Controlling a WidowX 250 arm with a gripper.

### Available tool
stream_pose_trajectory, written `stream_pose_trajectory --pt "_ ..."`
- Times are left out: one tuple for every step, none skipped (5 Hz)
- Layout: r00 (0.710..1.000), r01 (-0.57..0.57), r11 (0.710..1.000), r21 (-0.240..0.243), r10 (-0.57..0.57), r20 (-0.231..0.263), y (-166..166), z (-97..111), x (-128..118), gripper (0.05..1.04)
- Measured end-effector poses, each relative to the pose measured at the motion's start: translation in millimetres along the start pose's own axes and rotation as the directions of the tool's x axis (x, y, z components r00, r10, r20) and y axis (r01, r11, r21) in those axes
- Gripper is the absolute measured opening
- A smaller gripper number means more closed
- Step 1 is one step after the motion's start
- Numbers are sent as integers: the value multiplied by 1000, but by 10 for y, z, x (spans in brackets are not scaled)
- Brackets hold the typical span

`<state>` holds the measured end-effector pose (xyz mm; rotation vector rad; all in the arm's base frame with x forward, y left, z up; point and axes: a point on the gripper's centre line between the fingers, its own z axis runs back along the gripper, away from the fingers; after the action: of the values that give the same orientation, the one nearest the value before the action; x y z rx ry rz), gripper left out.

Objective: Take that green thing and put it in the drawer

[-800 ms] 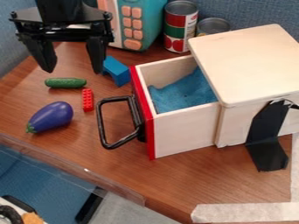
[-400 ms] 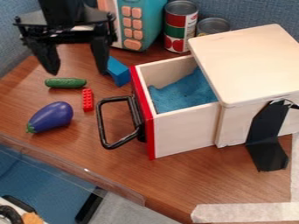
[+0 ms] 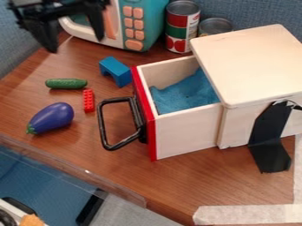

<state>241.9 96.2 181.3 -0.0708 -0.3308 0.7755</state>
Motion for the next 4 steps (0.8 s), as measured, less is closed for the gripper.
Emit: stream_pose_trajectory --pt "962 -259 965 -50 262 81 236 -23 304 1000" --pt "859 -471 880 -67 474 192 361 -79 514 1000" --pt "719 -661 750 -25 643 263 394 -286 586 1000" --pt "585 -799 600 50 755 297 402 -509 679 1000"
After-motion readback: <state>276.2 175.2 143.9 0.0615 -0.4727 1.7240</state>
